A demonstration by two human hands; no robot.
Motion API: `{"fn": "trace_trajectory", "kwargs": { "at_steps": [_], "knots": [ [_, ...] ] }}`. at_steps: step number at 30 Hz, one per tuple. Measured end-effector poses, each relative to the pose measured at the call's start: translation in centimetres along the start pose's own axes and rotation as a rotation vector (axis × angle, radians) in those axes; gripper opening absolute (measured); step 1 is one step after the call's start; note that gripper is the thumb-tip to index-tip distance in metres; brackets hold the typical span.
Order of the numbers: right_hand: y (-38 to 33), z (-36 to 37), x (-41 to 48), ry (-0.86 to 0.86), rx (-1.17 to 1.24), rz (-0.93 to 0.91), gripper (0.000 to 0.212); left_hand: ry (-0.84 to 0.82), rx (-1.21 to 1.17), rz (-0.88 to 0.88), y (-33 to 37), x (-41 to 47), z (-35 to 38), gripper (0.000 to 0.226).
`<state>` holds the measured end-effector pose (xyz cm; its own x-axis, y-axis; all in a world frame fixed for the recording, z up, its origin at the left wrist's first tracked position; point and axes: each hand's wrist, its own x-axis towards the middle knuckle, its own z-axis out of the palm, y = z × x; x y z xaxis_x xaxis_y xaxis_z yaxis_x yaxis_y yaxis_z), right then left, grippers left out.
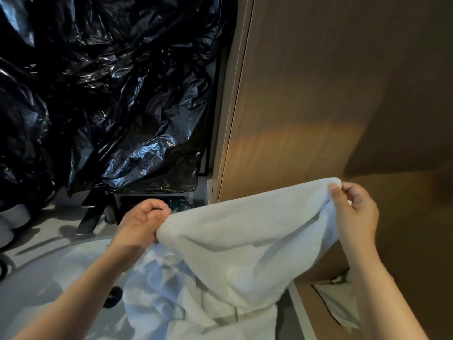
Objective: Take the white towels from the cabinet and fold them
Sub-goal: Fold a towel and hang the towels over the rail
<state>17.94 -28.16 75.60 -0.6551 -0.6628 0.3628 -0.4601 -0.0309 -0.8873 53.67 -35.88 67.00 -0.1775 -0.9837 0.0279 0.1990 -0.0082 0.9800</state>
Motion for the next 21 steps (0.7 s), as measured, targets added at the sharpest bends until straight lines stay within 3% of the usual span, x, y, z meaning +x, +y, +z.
{"fn": "trace_trajectory", "kwargs": {
  "at_steps": [3,7,10,15,21],
  "knots": [
    [0.3,0.2,0.0,0.005,-0.013,0.024,0.011,-0.187,0.209,0.029,0.2,-0.3,-1.0,0.032],
    [0.5,1.0,-0.4,-0.013,-0.020,0.038,0.012,-0.287,0.483,-0.022,-0.3,-0.5,-1.6,0.020],
    [0.5,1.5,-0.9,-0.034,-0.027,0.032,0.011,-0.352,0.754,-0.129,-0.8,-0.6,-2.0,0.046],
    [-0.3,2.1,-1.4,-0.055,-0.027,-0.009,0.009,-0.490,0.989,-0.170,-0.3,-1.4,-0.7,0.013],
    [-0.6,2.1,-1.8,-0.091,-0.030,-0.049,0.009,-0.597,0.972,-0.258,-0.9,-2.2,-0.3,0.011]
  ]
}}
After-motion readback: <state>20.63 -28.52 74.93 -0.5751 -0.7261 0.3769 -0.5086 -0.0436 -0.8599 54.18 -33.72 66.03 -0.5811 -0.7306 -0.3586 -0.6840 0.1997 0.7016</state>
